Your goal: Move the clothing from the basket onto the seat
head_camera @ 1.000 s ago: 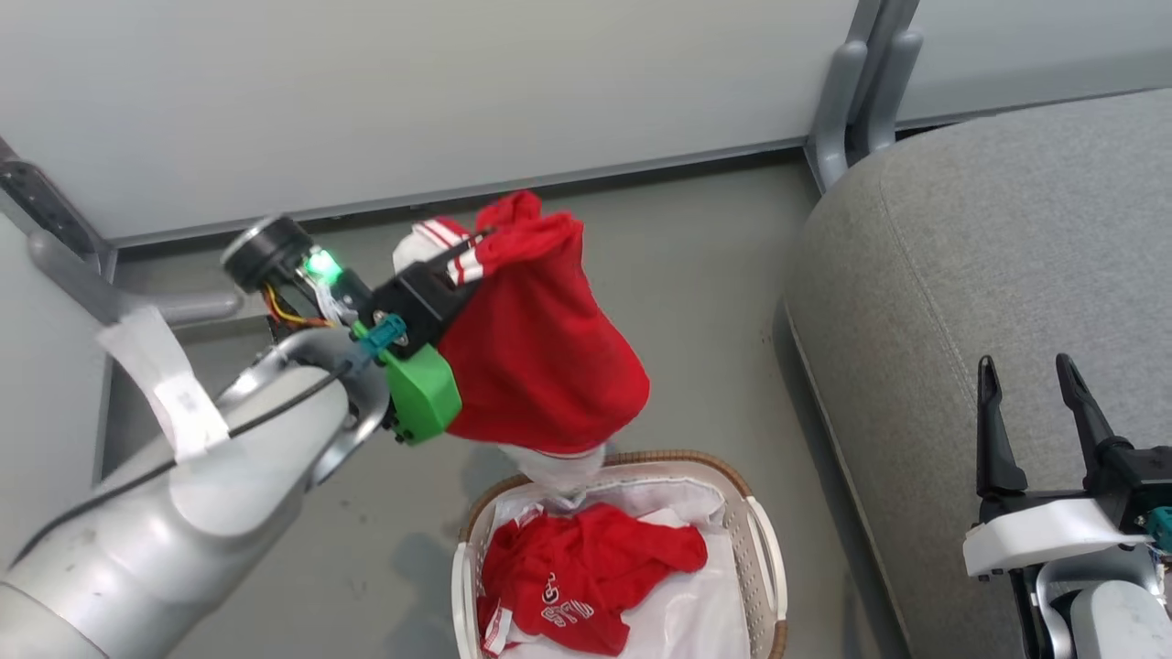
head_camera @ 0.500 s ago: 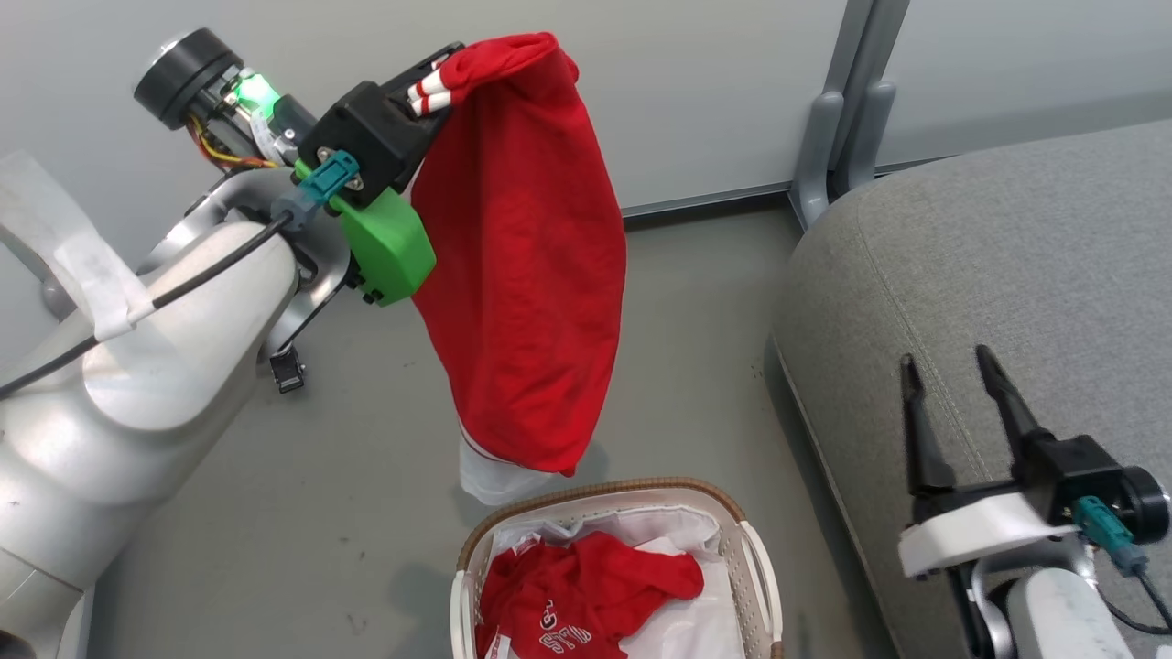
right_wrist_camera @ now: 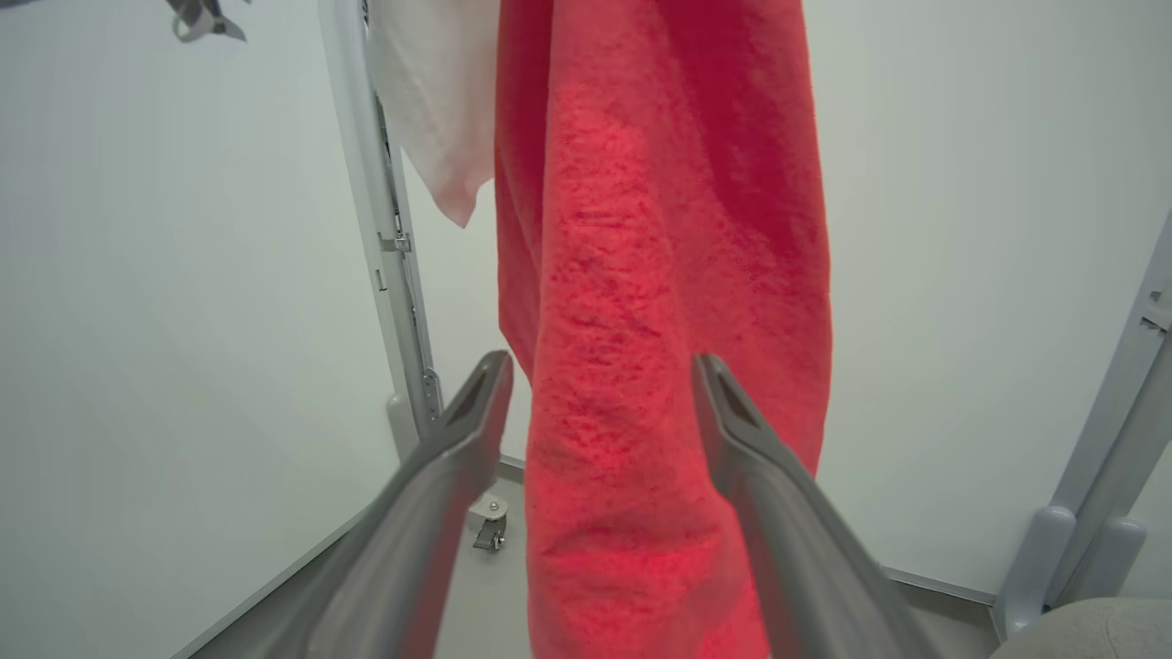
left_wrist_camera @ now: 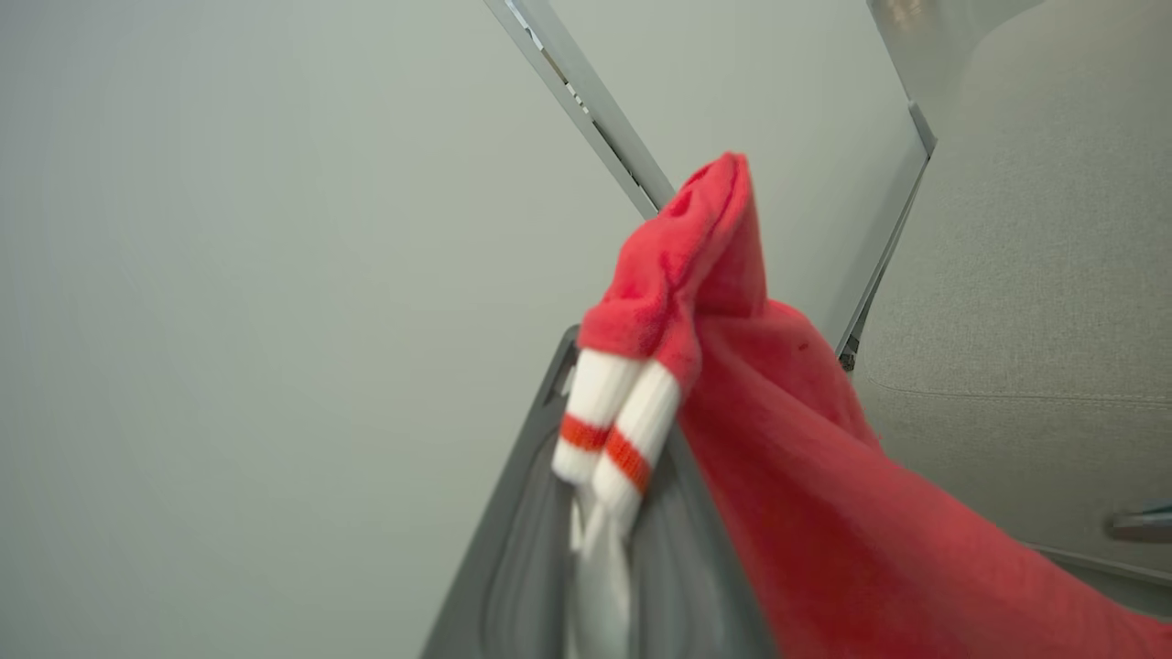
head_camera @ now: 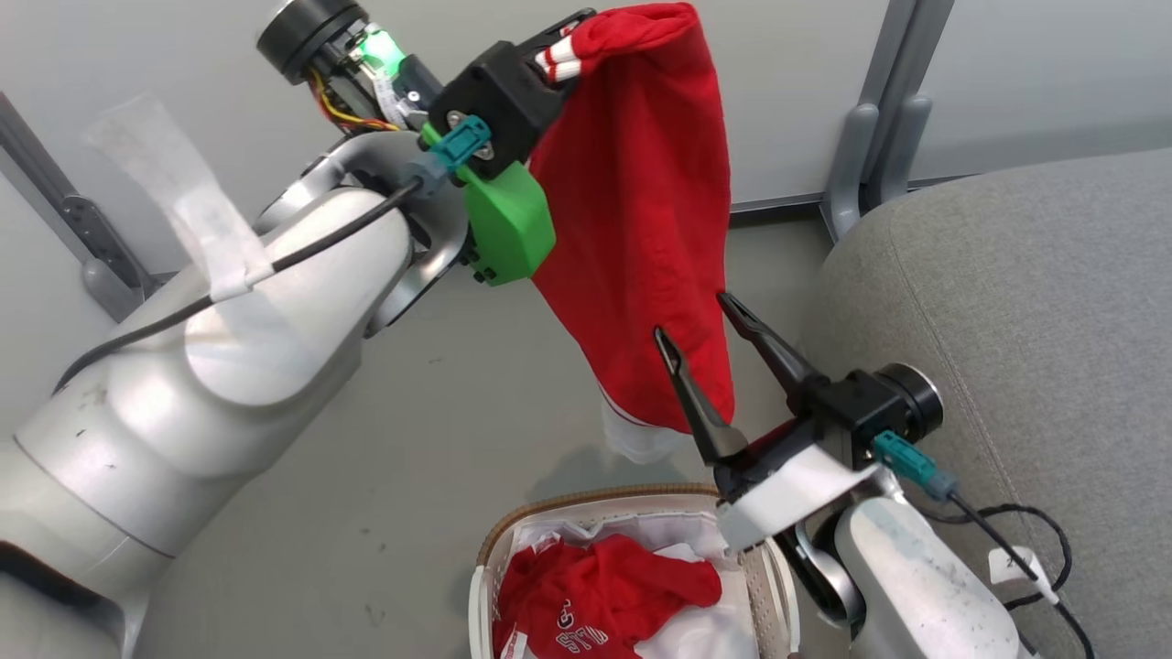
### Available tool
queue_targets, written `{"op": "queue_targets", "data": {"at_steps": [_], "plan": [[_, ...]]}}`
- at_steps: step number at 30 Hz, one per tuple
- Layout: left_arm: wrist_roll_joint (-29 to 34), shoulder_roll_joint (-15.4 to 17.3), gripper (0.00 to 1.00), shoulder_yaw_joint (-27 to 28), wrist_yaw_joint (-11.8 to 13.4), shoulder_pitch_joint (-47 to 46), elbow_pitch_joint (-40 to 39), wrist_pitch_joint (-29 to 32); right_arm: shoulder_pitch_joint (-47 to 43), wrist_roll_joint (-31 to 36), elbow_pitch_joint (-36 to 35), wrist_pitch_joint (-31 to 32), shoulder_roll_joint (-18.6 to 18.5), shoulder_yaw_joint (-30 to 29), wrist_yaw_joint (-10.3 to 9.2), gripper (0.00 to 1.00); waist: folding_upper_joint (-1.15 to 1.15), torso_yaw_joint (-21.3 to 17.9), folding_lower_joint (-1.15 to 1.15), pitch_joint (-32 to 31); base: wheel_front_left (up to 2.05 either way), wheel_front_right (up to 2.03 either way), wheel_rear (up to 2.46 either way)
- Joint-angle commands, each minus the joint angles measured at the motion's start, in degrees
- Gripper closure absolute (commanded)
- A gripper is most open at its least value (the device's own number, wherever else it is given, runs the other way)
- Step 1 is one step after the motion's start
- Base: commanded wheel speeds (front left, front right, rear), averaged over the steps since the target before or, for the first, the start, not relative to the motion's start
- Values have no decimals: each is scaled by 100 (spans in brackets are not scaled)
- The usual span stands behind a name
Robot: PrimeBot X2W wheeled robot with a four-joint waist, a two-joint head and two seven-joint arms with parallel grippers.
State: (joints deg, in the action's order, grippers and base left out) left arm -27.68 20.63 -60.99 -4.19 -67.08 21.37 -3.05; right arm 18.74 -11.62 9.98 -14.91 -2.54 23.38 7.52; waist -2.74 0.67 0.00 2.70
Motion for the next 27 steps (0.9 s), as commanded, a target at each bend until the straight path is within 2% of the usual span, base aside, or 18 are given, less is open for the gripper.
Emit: {"op": "queue_targets", "data": {"at_steps": [1,10,15,16,17,18,27], "plan": [[-21,-99,100,-12,2,-128,-20,40,151,-86,68,-17,-33,-26,-6,0,0,79,0,-27,0,0,0],[-108,-574,100,-173,11,-242,-205,263,802,-83,680,-17,-28,-335,-6,0,0,396,0,-59,0,0,0],[-206,-548,100,-202,2,-136,-372,337,911,18,927,-16,-32,-591,-6,1,0,486,0,-80,0,0,0],[-223,-529,100,-202,12,-106,-401,341,920,16,988,-17,-31,-627,-6,25,0,498,0,-85,0,0,0],[-237,-501,100,-201,24,-65,-437,348,949,19,1044,-16,-28,-659,-6,68,0,510,0,-90,0,0,0],[-243,-466,100,-198,37,-32,-464,354,978,20,1082,-17,-28,-686,-6,100,0,516,0,-92,0,0,0],[-494,-149,100,-108,243,560,-435,161,1091,40,1064,-17,-28,-863,-6,100,0,466,0,-94,0,0,0]]}}
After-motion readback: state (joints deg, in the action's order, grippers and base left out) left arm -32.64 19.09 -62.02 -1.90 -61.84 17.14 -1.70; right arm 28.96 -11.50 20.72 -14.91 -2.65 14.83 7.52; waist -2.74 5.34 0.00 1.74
